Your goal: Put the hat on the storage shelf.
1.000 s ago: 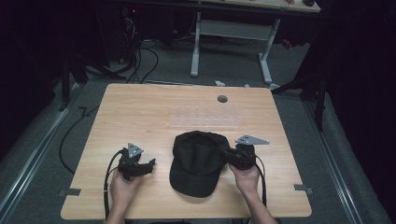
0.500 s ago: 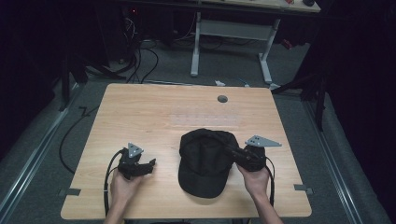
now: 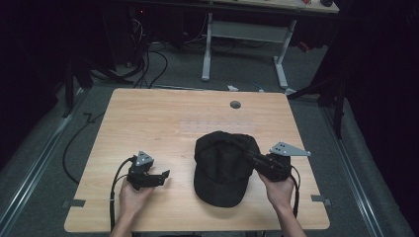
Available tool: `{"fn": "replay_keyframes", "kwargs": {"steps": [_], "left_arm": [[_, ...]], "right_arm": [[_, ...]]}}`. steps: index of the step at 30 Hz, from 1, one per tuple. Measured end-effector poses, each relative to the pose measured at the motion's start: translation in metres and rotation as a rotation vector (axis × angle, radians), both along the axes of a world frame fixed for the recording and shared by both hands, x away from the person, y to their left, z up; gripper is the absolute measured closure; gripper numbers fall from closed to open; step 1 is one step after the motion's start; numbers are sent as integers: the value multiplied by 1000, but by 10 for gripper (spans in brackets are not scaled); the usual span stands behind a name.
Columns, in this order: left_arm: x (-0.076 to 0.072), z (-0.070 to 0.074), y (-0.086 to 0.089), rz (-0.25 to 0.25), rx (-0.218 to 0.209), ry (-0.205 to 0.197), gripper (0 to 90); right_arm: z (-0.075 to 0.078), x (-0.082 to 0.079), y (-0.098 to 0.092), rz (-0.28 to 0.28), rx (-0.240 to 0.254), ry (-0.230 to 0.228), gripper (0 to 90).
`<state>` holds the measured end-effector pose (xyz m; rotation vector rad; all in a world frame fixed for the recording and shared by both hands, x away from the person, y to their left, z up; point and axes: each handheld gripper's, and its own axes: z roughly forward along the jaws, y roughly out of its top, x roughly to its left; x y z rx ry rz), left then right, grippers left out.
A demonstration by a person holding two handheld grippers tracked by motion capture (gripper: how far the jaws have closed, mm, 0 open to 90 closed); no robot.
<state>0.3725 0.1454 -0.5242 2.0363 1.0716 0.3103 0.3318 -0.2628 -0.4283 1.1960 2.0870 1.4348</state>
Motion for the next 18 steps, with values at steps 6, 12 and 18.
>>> {"fn": "replay_keyframes", "kwargs": {"steps": [6,12,18], "left_arm": [[-6,15,-14,-128,-73,11,214],[-11,27,-29,-228,-118,17,206],[-12,35,-42,-309,-146,34,200]], "right_arm": [[3,0,-1,21,3,-17,854],[3,-1,1,40,7,-31,853],[7,-1,3,64,8,-47,853]]}}
